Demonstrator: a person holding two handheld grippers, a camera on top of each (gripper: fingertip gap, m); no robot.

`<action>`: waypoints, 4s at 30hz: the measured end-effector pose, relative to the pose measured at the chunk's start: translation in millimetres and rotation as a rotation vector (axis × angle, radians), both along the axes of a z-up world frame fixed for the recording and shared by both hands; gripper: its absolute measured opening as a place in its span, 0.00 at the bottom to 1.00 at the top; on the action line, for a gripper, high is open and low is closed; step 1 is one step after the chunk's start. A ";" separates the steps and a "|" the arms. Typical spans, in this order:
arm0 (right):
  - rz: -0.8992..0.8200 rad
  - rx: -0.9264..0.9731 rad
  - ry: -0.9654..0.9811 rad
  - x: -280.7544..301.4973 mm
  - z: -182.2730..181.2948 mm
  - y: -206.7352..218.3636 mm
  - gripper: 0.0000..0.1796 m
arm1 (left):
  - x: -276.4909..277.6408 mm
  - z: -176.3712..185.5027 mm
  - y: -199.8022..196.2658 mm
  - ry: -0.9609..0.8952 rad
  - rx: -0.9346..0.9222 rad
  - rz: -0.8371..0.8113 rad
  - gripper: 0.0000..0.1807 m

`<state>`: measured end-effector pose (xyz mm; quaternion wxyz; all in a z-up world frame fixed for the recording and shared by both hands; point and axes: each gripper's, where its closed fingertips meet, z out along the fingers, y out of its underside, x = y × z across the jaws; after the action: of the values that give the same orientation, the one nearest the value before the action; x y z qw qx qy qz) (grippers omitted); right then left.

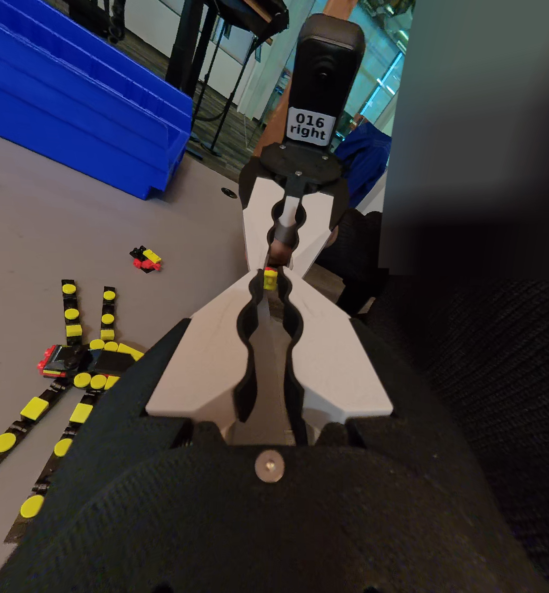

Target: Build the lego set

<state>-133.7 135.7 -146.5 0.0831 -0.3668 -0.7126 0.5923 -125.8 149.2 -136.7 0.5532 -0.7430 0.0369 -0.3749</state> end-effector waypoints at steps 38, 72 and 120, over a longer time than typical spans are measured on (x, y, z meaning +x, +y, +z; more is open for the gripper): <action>0.032 0.348 0.095 -105.0 -32.7 -14.5 0.05 | -58.6 3.3 -69.2 -0.023 0.017 0.393 0.04; -0.047 0.396 0.028 -161.3 -43.2 -7.9 0.09 | -71.0 -4.4 -73.4 -0.077 -0.008 0.395 0.04; -0.444 0.471 0.253 -146.7 -31.6 103.1 0.20 | -236.5 -1.5 -116.5 0.458 -0.052 1.016 0.00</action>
<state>-280.5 238.8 -178.1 0.3800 -0.4073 -0.7167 0.4196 -362.3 32.6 -138.1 0.6237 -0.7433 -0.2159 0.1089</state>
